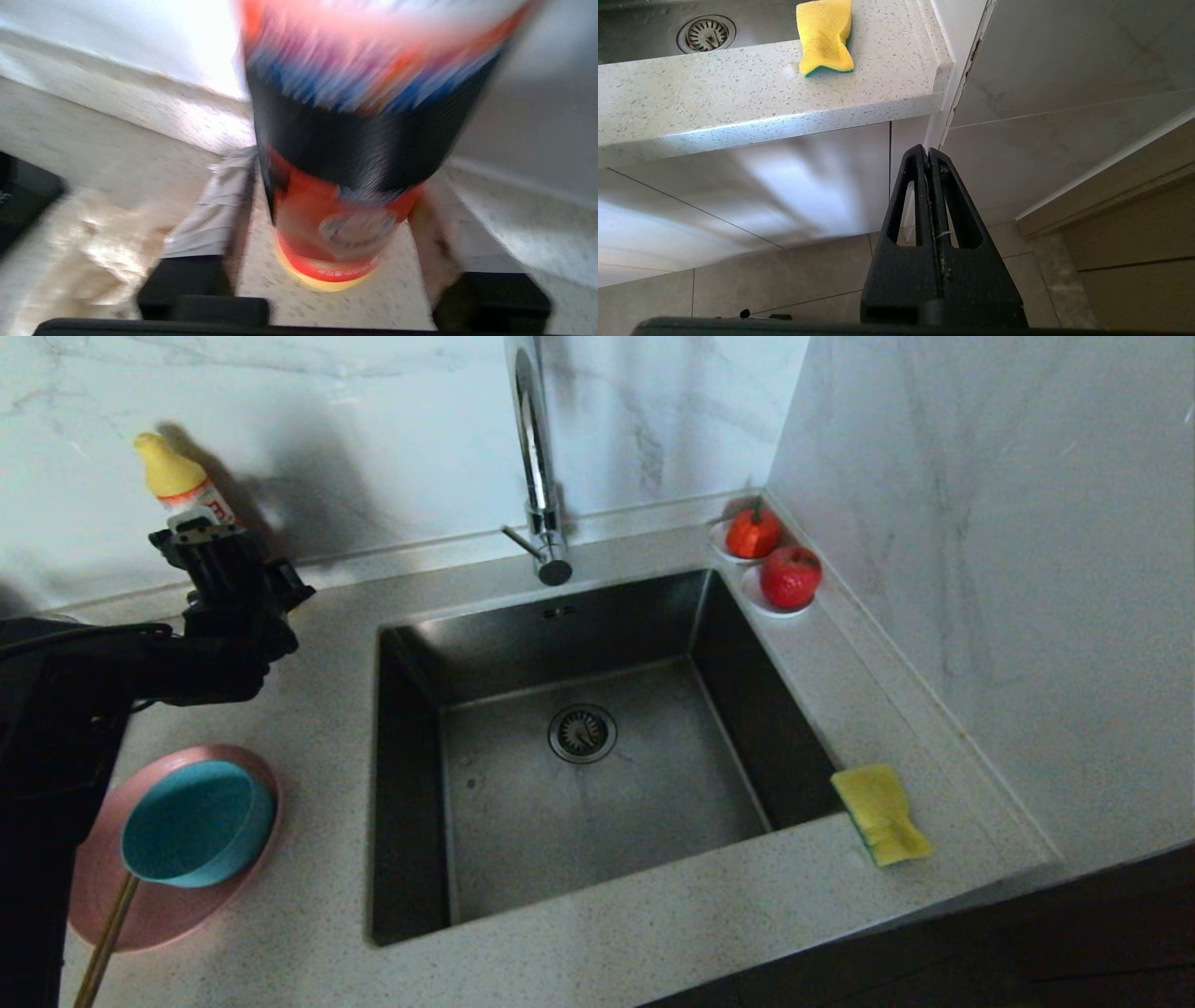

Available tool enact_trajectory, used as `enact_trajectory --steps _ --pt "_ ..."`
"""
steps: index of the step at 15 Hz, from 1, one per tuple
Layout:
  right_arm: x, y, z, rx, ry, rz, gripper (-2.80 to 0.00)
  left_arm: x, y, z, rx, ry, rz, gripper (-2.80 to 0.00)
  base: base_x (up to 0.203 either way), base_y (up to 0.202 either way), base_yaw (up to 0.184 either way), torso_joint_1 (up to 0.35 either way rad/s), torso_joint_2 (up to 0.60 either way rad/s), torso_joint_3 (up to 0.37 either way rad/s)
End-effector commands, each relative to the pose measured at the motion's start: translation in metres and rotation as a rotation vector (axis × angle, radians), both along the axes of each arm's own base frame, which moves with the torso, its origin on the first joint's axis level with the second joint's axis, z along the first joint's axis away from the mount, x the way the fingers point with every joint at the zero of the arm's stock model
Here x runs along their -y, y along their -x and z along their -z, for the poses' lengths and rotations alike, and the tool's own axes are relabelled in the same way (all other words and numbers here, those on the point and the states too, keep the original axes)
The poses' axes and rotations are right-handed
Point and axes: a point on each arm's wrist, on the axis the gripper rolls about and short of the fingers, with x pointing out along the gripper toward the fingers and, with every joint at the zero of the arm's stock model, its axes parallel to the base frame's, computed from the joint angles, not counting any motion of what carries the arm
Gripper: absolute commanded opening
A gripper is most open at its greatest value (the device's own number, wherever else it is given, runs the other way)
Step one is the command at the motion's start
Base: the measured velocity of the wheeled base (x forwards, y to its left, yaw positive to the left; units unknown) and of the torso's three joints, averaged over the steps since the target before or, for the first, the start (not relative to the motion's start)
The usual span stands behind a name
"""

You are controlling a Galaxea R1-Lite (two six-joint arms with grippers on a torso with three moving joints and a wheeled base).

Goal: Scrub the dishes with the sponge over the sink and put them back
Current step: Grab the dish soap

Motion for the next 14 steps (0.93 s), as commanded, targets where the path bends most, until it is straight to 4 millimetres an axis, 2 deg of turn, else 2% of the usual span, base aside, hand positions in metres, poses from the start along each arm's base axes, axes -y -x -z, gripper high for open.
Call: enact_trajectory --steps 1,6,14 --pt "0.0 0.0 0.0 0.0 0.0 0.0 -2.8 0.002 0.0 0.0 0.009 0.013 0.0 0.0 0.0 0.0 0.0 0.0 0.0 0.0" --pt "0.0 0.0 0.0 0.0 0.0 0.0 -2.8 0.002 0.0 -0.001 0.036 0.019 0.004 0.0 0.0 0.0 0.0 0.0 0.0 0.0" --pt "0.0 0.0 0.0 0.0 0.0 0.0 -2.8 0.0 -0.01 0.013 0.017 0.018 0.018 0.0 0.0 0.0 0.0 0.0 0.0 0.0"
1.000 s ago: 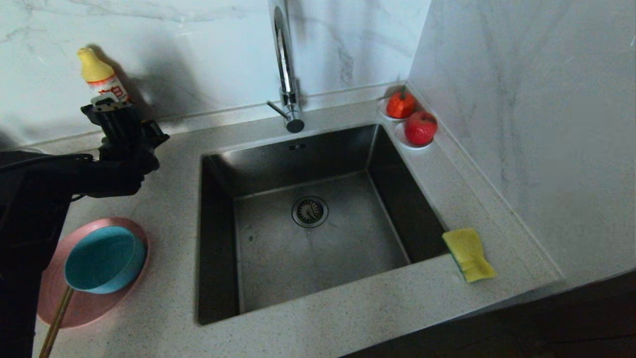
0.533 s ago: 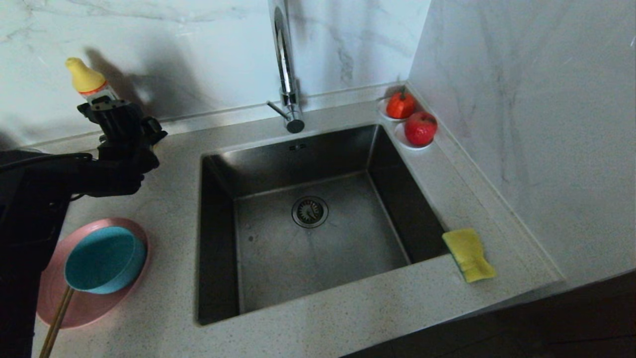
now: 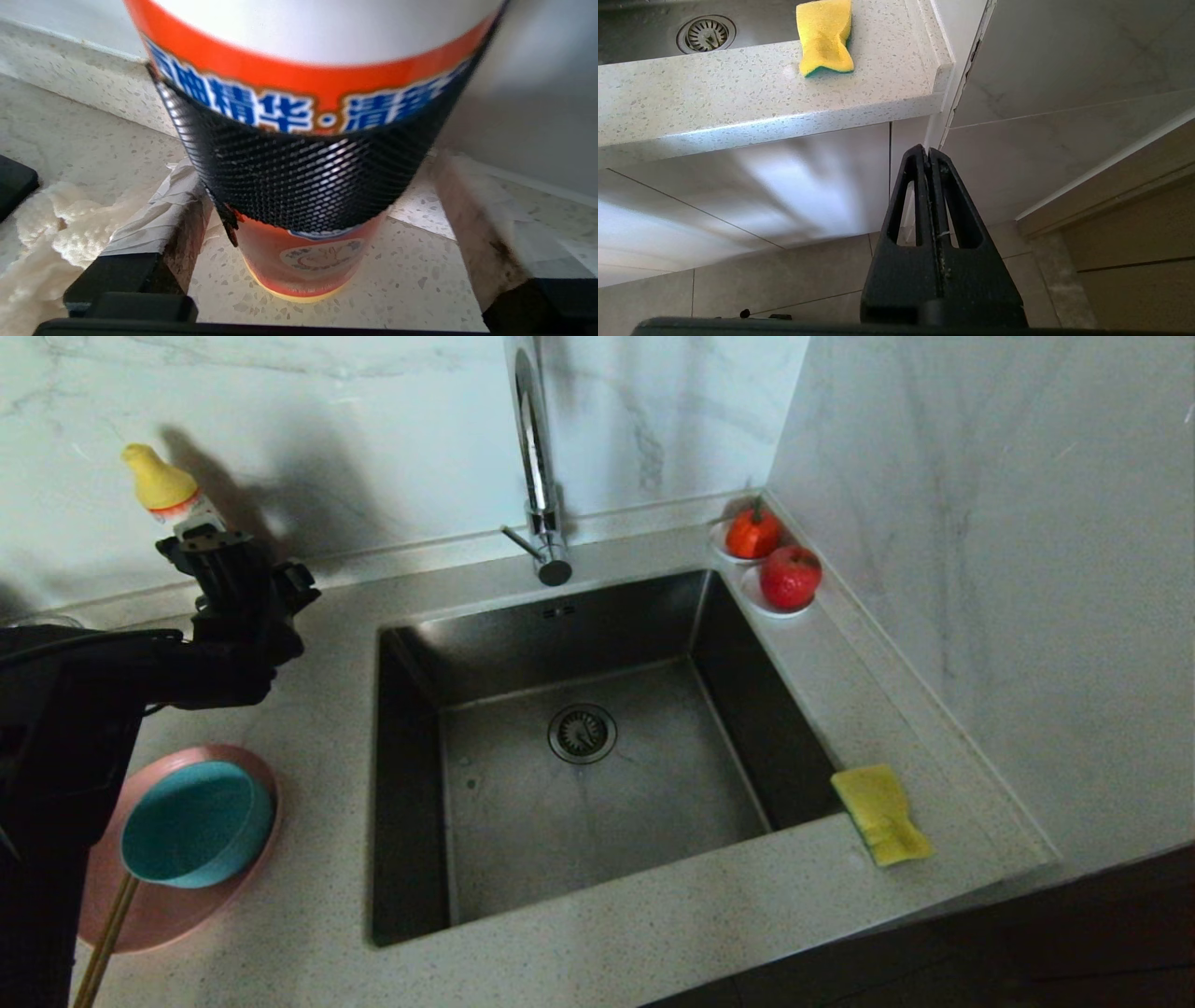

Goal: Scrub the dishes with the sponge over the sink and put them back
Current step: Grab the dish soap

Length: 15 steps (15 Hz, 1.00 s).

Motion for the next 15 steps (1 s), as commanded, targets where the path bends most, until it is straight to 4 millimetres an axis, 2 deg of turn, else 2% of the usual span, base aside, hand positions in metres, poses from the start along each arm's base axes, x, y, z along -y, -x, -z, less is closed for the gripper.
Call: enact_trajectory --steps 1,5,6,15 --pt "0.0 0.0 0.0 0.0 0.0 0.0 -2.8 -0.001 -0.004 0.006 -0.001 0.0 0.005 0.0 0.0 0.0 0.0 0.0 0.0 0.0" --pt "0.0 0.0 0.0 0.0 0.0 0.0 -2.8 0.0 -0.005 0.005 0.007 -0.006 0.014 0.0 0.0 0.0 0.0 0.0 0.0 0.0" --pt "0.0 0.0 0.0 0.001 0.0 0.0 -2.8 0.0 -0.005 0.005 0.006 -0.008 0.014 -2.8 0.0 0.0 0.0 0.0 0.0 0.0" --pt "0.0 0.0 0.0 0.0 0.0 0.0 -2.8 -0.001 -0.009 0.015 -0.012 -0.01 0.032 -2.8 0.0 0.0 0.0 0.0 0.0 0.0"
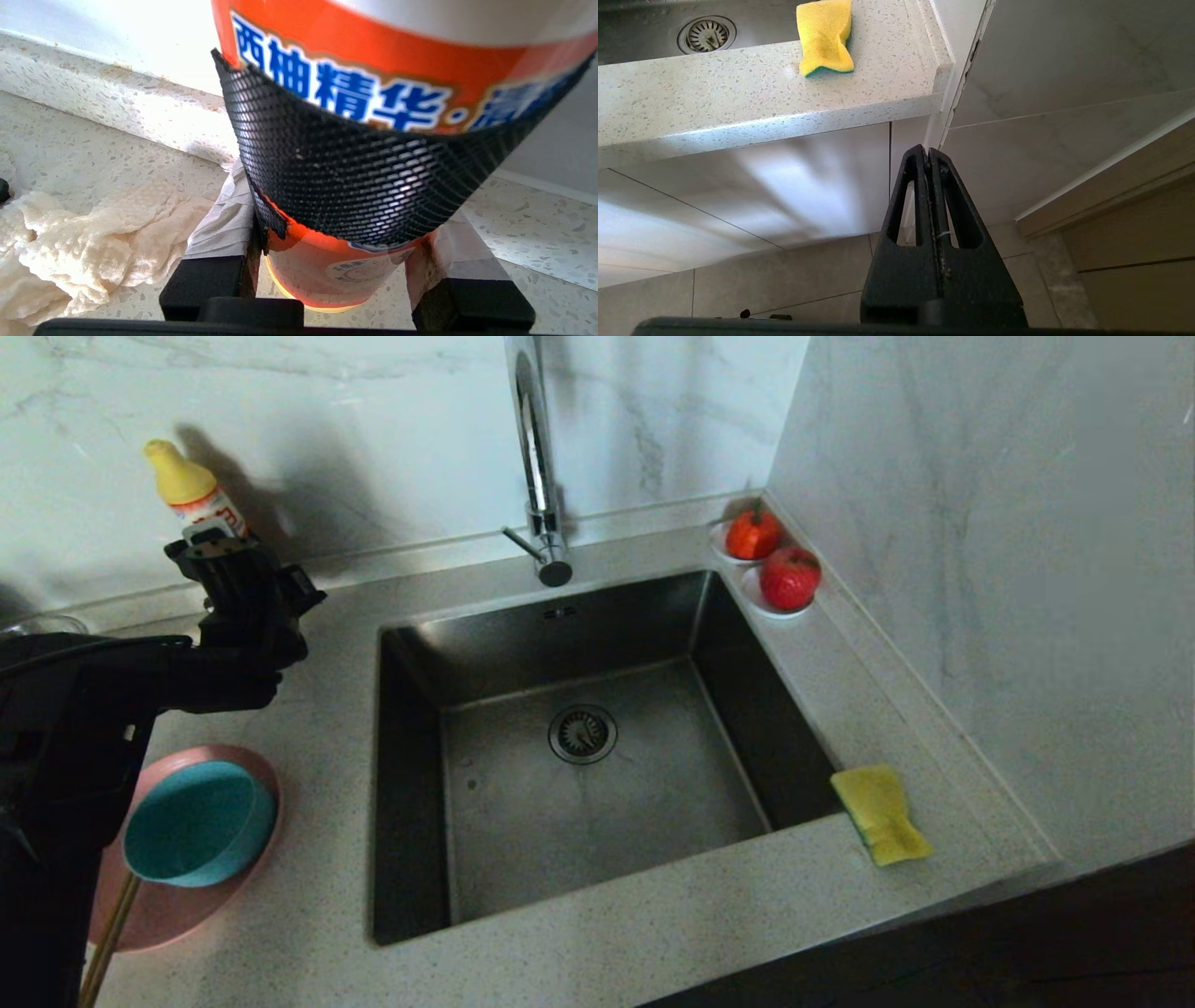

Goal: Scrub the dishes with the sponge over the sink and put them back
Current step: Grab the dish soap, then squeeze it onto the sponge

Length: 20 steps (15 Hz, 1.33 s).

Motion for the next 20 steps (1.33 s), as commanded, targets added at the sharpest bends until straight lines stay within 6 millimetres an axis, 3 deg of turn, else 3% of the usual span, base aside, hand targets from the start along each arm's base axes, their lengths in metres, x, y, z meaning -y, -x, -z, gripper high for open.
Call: enact_trajectory --steps 1,4,11,15,20 --pt "0.0 0.0 0.0 0.0 0.0 -0.001 -2.8 0.0 0.001 -0.003 0.006 0.0 -0.015 -2.8 0.0 0.0 0.0 0.0 0.0 0.0" --pt "0.0 0.0 0.0 0.0 0.0 -0.001 -2.8 0.002 0.016 -0.039 0.073 -0.007 -0.026 -2.8 0.0 0.0 0.0 0.0 0.0 0.0" --pt "0.0 0.0 0.0 0.0 0.0 -0.001 -2.8 0.01 0.058 -0.093 0.129 0.006 -0.063 -2.8 0.0 0.0 0.0 0.0 0.0 0.0" --pt "0.0 0.0 0.0 0.0 0.0 -0.001 -2.8 0.026 0.105 -0.141 0.187 0.0 -0.04 -2.8 0.0 0.0 0.0 0.0 0.0 0.0" --pt "0.0 0.0 0.0 0.0 0.0 -0.001 -2.8 0.049 0.179 -0.202 0.178 0.0 0.012 -2.8 0.0 0.0 0.0 0.0 0.0 0.0"
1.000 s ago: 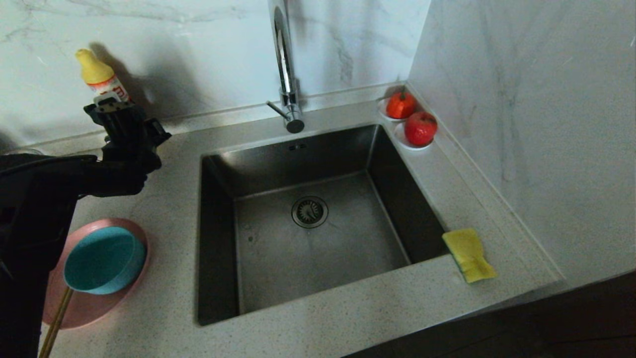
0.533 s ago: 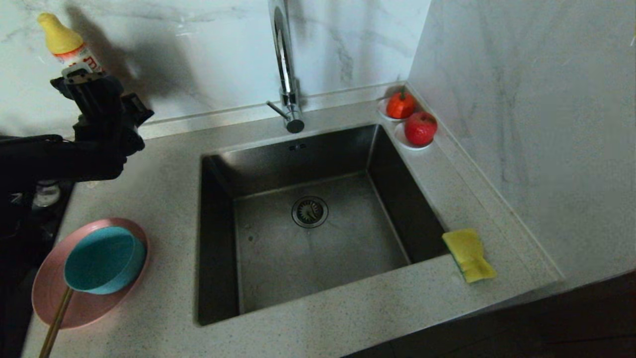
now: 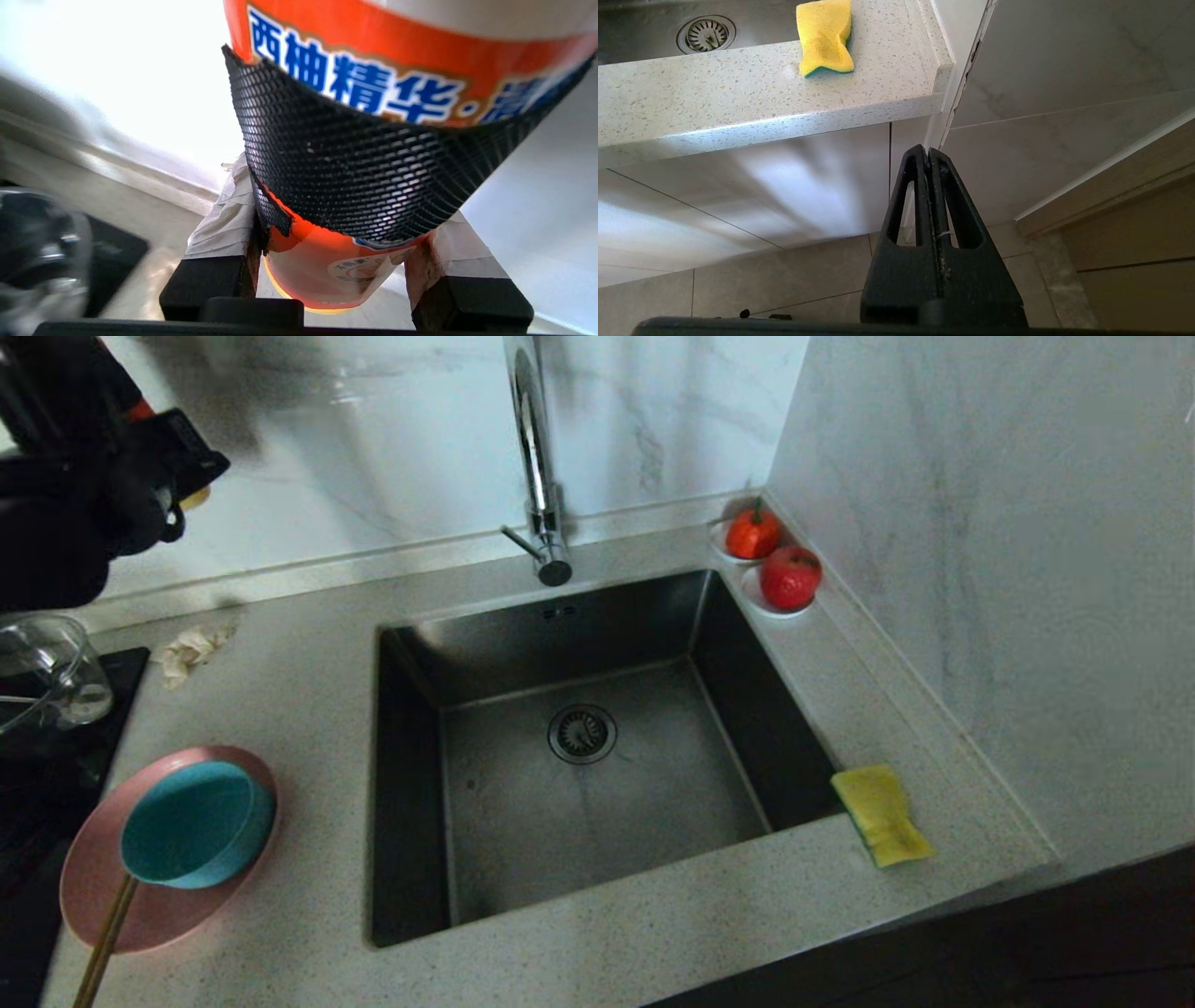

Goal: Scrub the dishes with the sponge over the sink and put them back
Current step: Squeeze it onto the sponge

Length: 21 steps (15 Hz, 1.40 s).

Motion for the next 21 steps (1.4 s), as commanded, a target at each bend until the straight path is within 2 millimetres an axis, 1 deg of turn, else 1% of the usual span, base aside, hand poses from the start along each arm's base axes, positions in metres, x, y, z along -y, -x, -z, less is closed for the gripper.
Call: enact_trajectory --steps 1,3,5,8,10,12,13,16,18,21 --pt "0.0 0.0 0.0 0.0 0.0 0.0 -2.8 0.013 0.057 -0.046 0.072 -0.005 0.026 -2.8 0.0 0.0 0.0 0.0 0.0 0.0" --pt "0.0 0.0 0.0 0.0 0.0 0.0 -2.8 0.022 0.088 -0.061 0.071 -0.024 0.052 -2.8 0.0 0.0 0.0 0.0 0.0 0.0" --pt "0.0 0.0 0.0 0.0 0.0 0.0 -2.8 0.029 0.117 -0.071 0.064 -0.079 0.096 -2.8 0.0 0.0 0.0 0.0 0.0 0.0" --pt "0.0 0.0 0.0 0.0 0.0 0.0 -2.8 0.048 0.158 -0.078 0.028 -0.222 0.184 -2.8 0.0 0.0 0.0 0.0 0.0 0.0" --pt "0.0 0.0 0.0 0.0 0.0 0.0 -2.8 0.064 0.175 -0.082 0.025 -0.286 0.249 -2.8 0.0 0.0 0.0 0.0 0.0 0.0" --pt "0.0 0.0 0.0 0.0 0.0 0.0 -2.8 0.077 0.197 -0.081 0.005 -0.335 0.329 -2.8 0.0 0.0 0.0 0.0 0.0 0.0" --pt "0.0 0.0 0.0 0.0 0.0 0.0 -2.8 0.082 0.204 -0.08 -0.017 -0.369 0.358 -2.8 0.0 0.0 0.0 0.0 0.0 0.0" --pt "0.0 0.0 0.0 0.0 0.0 0.0 -2.8 0.095 0.216 -0.079 -0.03 -0.454 0.423 -2.8 0.0 0.0 0.0 0.0 0.0 0.0" --pt "0.0 0.0 0.0 0.001 0.0 0.0 -2.8 0.105 0.222 -0.07 -0.056 -0.518 0.482 -2.8 0.0 0.0 0.0 0.0 0.0 0.0" --pt "0.0 0.0 0.0 0.0 0.0 0.0 -2.8 0.123 0.225 -0.052 -0.11 -0.607 0.567 -2.8 0.0 0.0 0.0 0.0 0.0 0.0"
